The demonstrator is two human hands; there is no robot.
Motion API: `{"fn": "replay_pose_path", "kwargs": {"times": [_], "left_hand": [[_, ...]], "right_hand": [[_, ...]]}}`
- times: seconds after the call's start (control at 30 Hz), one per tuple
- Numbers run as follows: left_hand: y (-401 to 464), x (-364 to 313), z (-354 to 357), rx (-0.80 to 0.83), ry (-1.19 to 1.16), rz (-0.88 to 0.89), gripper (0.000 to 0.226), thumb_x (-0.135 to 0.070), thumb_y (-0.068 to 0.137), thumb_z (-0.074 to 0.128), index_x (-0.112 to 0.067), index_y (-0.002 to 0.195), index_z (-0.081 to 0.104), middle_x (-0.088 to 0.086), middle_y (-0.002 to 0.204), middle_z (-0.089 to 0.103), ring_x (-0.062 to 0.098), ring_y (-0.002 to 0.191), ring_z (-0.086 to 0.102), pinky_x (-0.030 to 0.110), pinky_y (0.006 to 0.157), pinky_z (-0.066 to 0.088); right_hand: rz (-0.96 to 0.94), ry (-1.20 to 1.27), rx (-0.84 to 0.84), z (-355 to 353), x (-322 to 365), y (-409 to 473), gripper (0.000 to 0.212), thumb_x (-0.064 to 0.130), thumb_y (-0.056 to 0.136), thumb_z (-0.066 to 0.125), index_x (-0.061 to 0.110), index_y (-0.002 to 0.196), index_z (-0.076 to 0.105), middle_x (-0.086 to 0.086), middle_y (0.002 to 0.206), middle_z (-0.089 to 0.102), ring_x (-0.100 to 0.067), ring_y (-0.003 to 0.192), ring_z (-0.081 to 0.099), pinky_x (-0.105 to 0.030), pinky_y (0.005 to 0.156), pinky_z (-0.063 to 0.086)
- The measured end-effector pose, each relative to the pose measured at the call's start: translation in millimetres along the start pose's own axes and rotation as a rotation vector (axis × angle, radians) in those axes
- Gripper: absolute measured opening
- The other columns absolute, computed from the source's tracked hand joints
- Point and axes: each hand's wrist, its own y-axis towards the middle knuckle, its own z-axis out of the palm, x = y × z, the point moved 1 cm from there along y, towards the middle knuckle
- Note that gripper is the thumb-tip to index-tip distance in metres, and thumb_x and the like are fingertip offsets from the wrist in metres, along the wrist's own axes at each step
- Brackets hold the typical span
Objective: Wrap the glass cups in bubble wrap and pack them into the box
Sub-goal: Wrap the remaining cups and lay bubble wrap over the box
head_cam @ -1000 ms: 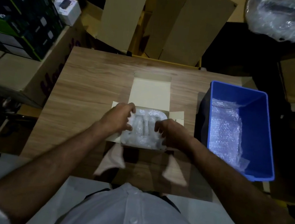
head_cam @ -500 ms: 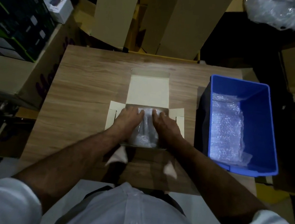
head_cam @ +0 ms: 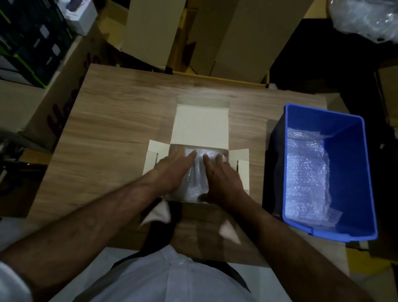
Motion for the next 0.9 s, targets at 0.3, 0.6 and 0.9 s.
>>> {"fn": "replay_pose_path", "kwargs": {"times": [0.3, 0.6, 0.9], "left_hand": [[4.3, -3.0, 34.6, -0.079, 0.044, -0.034, 0.092, -0.016, 0.089, 0.07, -0.015, 0.16, 0.012, 0.022, 0.155, 0.024, 0.039, 0.14, 0.036, 0.042, 0.104, 0.049], [-20.3, -25.9, 3.7, -0.305, -0.095, 0.074, 0.077, -0.024, 0.09, 0.07, -0.011, 0.156, 0.031, 0.017, 0.159, 0.035, 0.032, 0.146, 0.035, 0.041, 0.119, 0.033], [10.5, -118.5, -6.8, -0.517, -0.165, 0.245, 0.066, -0.042, 0.094, 0.059, -0.011, 0.15, 0.043, 0.019, 0.157, 0.037, 0.032, 0.144, 0.038, 0.04, 0.116, 0.036]], "right_hand": [[0.028, 0.0, -0.043, 12.0, 3.3, 0.8, 0.124, 0.054, 0.074, 0.082, 0.01, 0.16, 0.006, -0.032, 0.161, 0.012, -0.045, 0.143, 0.029, -0.047, 0.109, 0.039], [0.023, 0.175, -0.362, -16.3, -24.9, -36.3, 0.086, 0.034, 0.088, 0.073, 0.012, 0.157, 0.027, -0.021, 0.16, 0.03, -0.035, 0.142, 0.04, -0.042, 0.107, 0.045], [0.238, 0.246, -0.619, -20.8, -117.9, -103.4, 0.069, 0.034, 0.092, 0.06, 0.014, 0.154, 0.037, -0.022, 0.161, 0.029, -0.037, 0.144, 0.035, -0.044, 0.115, 0.037]]}}
